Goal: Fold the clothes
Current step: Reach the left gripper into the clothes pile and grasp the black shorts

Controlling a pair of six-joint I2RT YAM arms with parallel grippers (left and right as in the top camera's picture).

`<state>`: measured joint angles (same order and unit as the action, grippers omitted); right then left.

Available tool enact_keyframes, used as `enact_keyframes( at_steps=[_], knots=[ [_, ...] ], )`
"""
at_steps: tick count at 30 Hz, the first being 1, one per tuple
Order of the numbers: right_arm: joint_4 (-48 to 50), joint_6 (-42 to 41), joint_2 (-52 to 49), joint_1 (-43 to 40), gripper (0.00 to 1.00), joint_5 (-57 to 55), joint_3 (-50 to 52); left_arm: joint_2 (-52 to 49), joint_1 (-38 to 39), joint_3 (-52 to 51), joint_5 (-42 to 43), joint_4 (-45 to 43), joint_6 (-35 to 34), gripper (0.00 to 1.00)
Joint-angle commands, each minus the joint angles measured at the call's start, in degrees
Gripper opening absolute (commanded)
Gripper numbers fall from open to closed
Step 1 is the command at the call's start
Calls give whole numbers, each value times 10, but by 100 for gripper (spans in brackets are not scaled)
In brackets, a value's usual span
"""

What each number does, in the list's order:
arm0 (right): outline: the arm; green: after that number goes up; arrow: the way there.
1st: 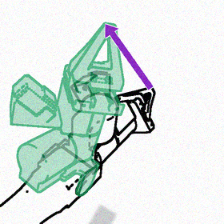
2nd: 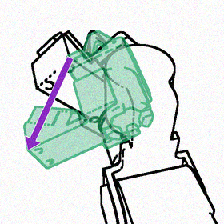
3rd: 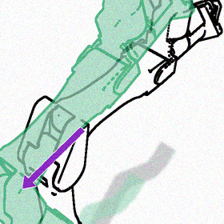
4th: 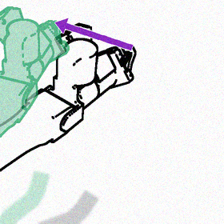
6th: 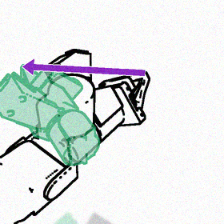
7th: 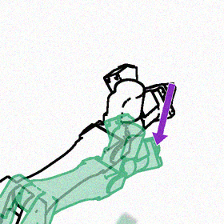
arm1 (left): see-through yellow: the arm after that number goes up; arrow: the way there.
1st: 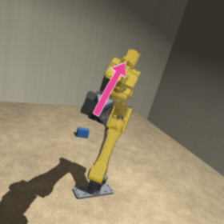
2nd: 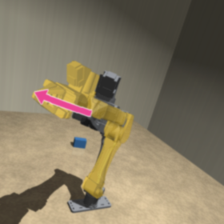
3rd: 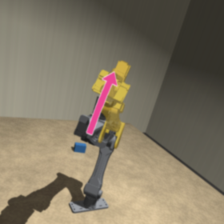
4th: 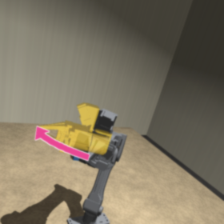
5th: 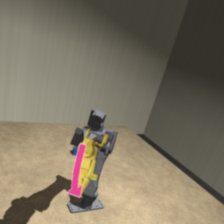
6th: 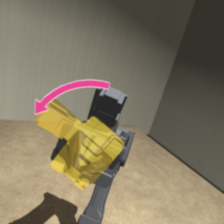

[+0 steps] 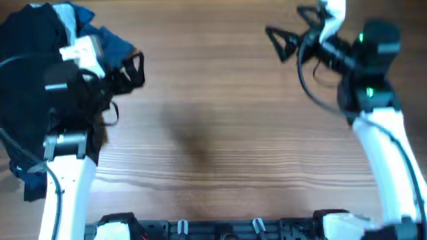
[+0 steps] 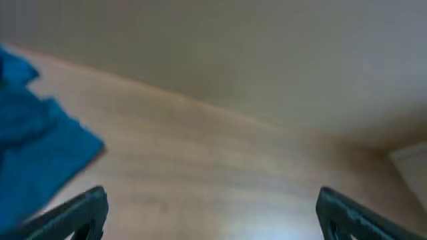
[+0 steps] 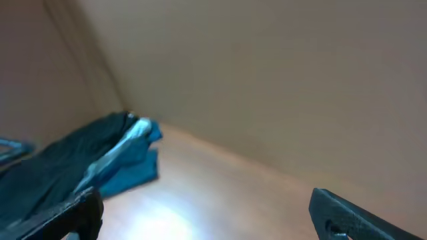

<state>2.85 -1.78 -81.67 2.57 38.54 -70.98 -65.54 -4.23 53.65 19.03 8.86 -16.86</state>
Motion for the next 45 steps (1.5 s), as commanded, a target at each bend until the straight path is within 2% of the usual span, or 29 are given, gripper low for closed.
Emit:
enact_keyframes(
  at_steps=[1,4,5,7,9,11,13,16,18,21,24,27,33,35,38,42,45],
  knots=[
    [-17,112,-89,0,100,-74,-155,-48,2,38,8,-76,-3,100],
    [-93,106,-127,-5,100,-106,-294,-132,1,170,-33,29,9,100],
    [-113,105,-127,-1,100,-122,-325,-165,1,234,-40,79,34,100],
    [-171,106,-127,2,100,-160,-367,-215,1,347,-69,166,30,100],
    [-290,108,-127,2,100,-165,-403,-250,1,461,-105,289,-4,100],
    [-399,108,-127,2,100,-144,-414,-253,1,515,-127,399,-33,100],
    [-513,106,-126,2,100,-100,-414,-247,1,535,-132,518,-33,100],
    [-589,107,-126,3,100,31,-410,-250,-1,534,-174,642,-29,100],
    [-608,75,-126,3,100,38,-410,-257,-2,529,-200,688,-32,100],
    [-639,68,-127,3,100,32,-409,-259,-19,492,-202,705,-60,100],
    [-667,96,-127,3,100,22,-393,-259,-76,424,-219,711,-129,100],
    [-666,101,-127,3,100,-6,-368,-236,-132,351,-219,697,-144,100],
    [-632,106,-127,3,100,-11,-332,-71,-255,178,-219,627,-197,100],
    [-608,91,-128,3,100,-11,-316,10,-304,121,-217,589,-201,100],
    [-594,86,-128,3,100,-10,-300,69,-348,61,-222,539,-201,100],
    [-591,75,-129,3,100,-12,-294,68,-388,7,-252,495,-201,99],
    [-589,62,-133,3,100,-12,-294,46,-428,-18,-254,463,-287,100]
  ],
)
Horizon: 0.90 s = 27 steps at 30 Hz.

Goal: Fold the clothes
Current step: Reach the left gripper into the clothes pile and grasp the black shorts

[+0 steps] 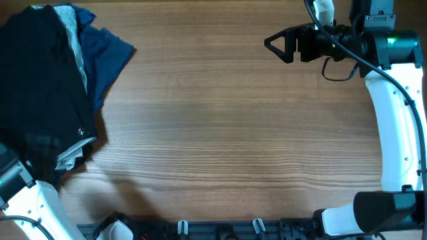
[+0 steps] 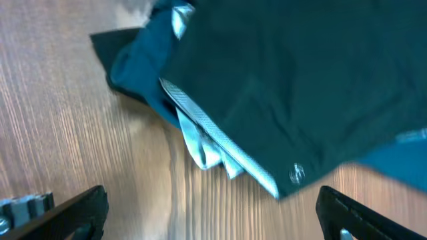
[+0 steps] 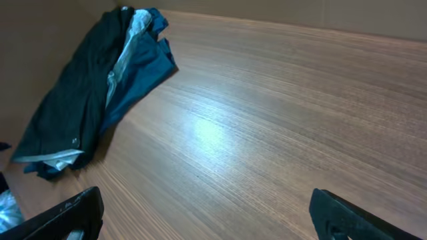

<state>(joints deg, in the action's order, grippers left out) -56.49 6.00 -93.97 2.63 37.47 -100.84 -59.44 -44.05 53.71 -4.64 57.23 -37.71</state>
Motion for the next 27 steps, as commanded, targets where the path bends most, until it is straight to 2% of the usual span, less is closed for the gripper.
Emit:
enact_keyframes(
  at_steps=[1,9,13,15,18,19,20,23,25,27],
  knots=[
    [4,-16,-12,2,100,-2,4,-27,-40,-21,-17,-29,-127,99],
    [1,-17,-14,2,100,-2,4,-139,-43,-21,-25,-102,-140,100],
    [4,-17,-14,2,100,-2,4,-221,-43,-21,25,-163,-140,94],
    [8,-17,-14,2,100,-2,4,-242,-43,-21,55,-189,-140,46],
    [19,-36,-14,2,100,-2,4,-246,-43,-21,135,-234,-139,8],
    [19,-36,-14,2,100,-2,4,-246,-43,-21,175,-253,-135,4],
    [19,-36,-14,2,100,-2,4,-245,-43,-21,198,-263,-135,4],
    [18,-36,-15,2,100,-11,4,-226,-32,-18,348,-328,-76,4],
    [18,-36,-15,2,98,-10,4,-192,-9,-10,383,-348,-74,4],
    [18,-36,-15,2,97,-10,4,-147,27,6,385,-349,-72,4]
  ],
)
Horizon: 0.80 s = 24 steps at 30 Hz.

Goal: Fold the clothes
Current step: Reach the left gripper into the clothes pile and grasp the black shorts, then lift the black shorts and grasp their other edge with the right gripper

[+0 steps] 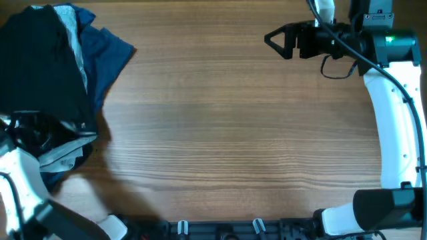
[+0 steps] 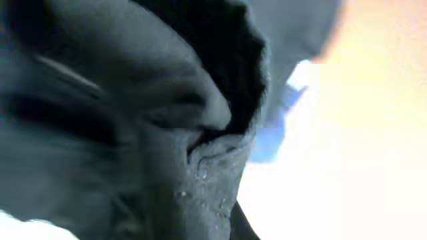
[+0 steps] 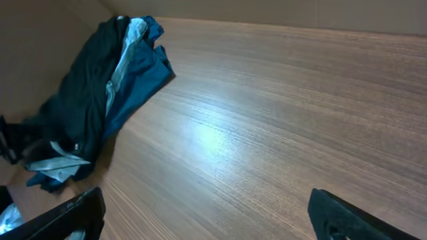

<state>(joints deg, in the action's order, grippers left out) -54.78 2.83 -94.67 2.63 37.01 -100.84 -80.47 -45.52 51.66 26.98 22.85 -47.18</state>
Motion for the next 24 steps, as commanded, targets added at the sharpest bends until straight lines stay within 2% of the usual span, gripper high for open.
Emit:
enact_keyframes(
  at_steps=[1,4,5,6,8,13,16,17,18,20,24],
  knots=[
    [1,-5,-8,2,95,-6,4,98,77,38,68,-15,31,4],
    [2,-16,-7,2,77,-6,4,170,188,76,18,-29,31,4],
    [2,-26,-7,1,75,-6,4,183,229,89,4,-51,30,4],
    [1,-47,-7,1,75,-6,4,187,267,101,-8,-73,24,4],
    [-1,-70,5,-2,75,-6,2,179,368,116,-45,-143,-31,4],
    [-31,-58,75,-56,76,-6,-24,95,565,116,-128,-250,-35,4],
    [-71,-43,116,-80,77,-11,-24,49,618,117,-153,-339,-46,4],
    [-84,-43,119,-80,81,-12,-24,45,621,119,-153,-361,-48,4],
    [-105,-42,120,-79,92,-11,-24,43,625,125,-158,-386,-49,4],
    [-125,-39,120,-71,93,-7,-14,43,629,153,-177,-397,-60,4],
    [-96,75,117,3,96,57,47,43,630,219,-193,-398,-58,4]
  ],
)
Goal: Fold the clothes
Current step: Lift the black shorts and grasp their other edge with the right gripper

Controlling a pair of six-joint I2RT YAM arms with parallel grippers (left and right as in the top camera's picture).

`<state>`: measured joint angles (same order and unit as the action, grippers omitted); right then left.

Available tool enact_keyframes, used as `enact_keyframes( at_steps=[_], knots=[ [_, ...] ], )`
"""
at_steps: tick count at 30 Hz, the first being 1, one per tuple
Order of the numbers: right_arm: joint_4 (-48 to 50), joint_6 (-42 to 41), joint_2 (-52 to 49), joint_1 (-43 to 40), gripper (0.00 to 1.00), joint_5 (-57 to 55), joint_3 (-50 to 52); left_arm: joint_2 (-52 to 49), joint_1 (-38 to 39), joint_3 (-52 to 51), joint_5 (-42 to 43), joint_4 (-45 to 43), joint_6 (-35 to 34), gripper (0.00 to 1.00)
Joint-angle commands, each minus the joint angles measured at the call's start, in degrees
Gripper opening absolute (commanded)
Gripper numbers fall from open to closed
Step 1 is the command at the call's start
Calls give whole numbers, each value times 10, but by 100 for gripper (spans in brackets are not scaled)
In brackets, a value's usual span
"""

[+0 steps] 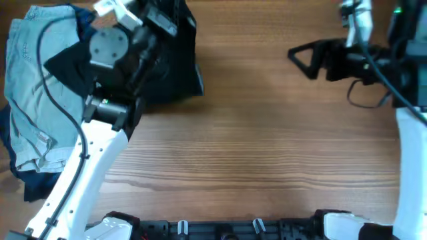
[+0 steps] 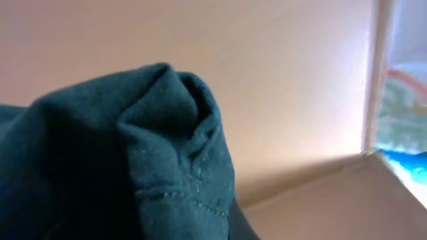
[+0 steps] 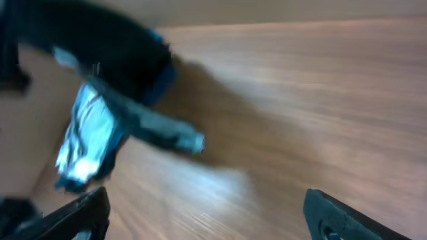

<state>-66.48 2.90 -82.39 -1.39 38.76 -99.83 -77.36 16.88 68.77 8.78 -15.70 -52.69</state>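
Note:
My left gripper point(image 1: 175, 27) is shut on a dark teal-black garment point(image 1: 170, 67), held up over the table's back left with the cloth hanging from it. In the left wrist view that garment point(image 2: 133, 167) fills the lower left and hides the fingers. Light grey jeans point(image 1: 27, 100) lie spread at the left edge, with a blue garment point(image 1: 13, 170) under them. My right gripper point(image 1: 300, 57) stands open at the back right, apart from the clothes. In the blurred right wrist view the right gripper point(image 3: 207, 213) is empty; the dark garment point(image 3: 100, 47) shows far left.
The wooden table point(image 1: 267, 153) stretches between the two arms. A wall or box side point(image 2: 280, 80) shows behind the lifted cloth in the left wrist view. The arm bases sit along the front edge point(image 1: 220, 227).
My left gripper was low at the left edge, buried in the pile's near end. Now it is up at the back left holding the dark garment, and the grey jeans lie uncovered. The right gripper shifted slightly right.
First my left gripper hung open over the pile beside the blue garment. Then it was open above the pile's near end, the dark garment lying on top. Then it sat in the cloth there. Now the dark garment is lifted off the pile. The right gripper stayed open throughout.

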Motion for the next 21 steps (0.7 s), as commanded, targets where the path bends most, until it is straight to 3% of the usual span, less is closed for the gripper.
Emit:
enact_keyframes(
  at_steps=[1,5,7,12,21],
  knots=[
    [51,97,-7,73,96,40,67,12,9,52,-11,-12,-3,4],
    [254,142,-7,163,98,50,217,14,10,52,5,-15,-5,4],
    [311,167,-14,174,98,55,252,21,10,52,17,-12,-5,4],
    [322,227,-51,174,98,22,257,49,10,52,28,16,-5,4],
    [375,226,-108,174,100,-45,257,61,10,52,86,42,-5,4]
  ],
)
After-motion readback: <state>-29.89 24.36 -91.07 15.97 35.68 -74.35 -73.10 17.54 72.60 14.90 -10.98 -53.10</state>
